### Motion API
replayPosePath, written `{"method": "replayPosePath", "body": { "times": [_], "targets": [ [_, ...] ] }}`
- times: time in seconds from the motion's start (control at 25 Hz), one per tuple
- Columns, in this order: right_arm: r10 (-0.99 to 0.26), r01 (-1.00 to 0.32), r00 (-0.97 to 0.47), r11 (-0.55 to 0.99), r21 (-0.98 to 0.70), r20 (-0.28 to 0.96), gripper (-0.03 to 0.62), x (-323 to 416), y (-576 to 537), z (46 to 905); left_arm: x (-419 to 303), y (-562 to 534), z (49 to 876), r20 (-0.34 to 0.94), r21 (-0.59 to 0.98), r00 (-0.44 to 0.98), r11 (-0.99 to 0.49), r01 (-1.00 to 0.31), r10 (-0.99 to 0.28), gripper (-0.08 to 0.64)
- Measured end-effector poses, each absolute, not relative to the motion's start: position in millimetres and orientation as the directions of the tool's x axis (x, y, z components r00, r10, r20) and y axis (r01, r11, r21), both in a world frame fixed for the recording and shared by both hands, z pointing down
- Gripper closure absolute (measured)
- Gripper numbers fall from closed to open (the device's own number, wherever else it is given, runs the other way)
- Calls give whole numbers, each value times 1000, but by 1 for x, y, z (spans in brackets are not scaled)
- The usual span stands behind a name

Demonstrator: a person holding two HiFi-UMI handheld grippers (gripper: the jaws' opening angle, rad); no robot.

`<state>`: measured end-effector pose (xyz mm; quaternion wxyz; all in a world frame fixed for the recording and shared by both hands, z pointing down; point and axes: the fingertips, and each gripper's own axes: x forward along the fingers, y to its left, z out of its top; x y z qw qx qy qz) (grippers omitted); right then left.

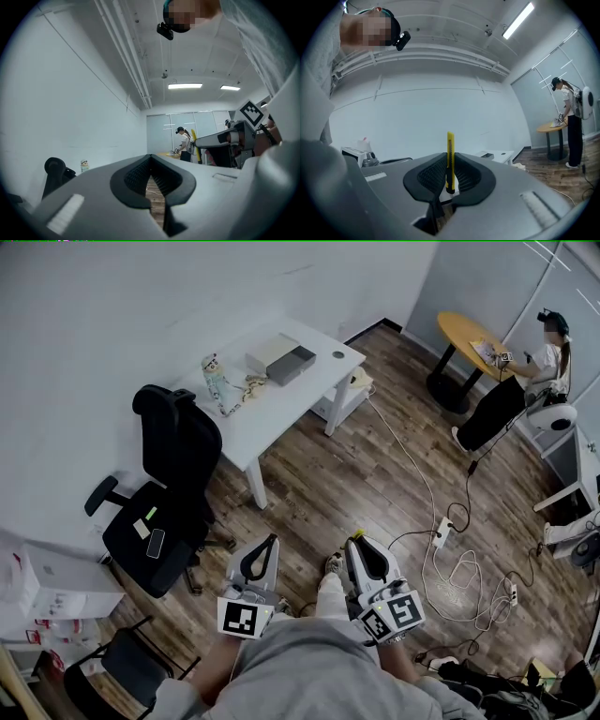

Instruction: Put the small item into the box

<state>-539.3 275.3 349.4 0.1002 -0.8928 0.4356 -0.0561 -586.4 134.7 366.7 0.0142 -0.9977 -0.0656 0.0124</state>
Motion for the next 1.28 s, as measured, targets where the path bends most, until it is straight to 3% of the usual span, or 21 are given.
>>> {"method": "replayPosePath", "body": {
  "times": [1.28],
  "targets": [
    [-841,-807,540,-525,-272,22,528,-304,322,351,-362,193,364,13,-44,998,-997,59,58,557]
  ]
}}
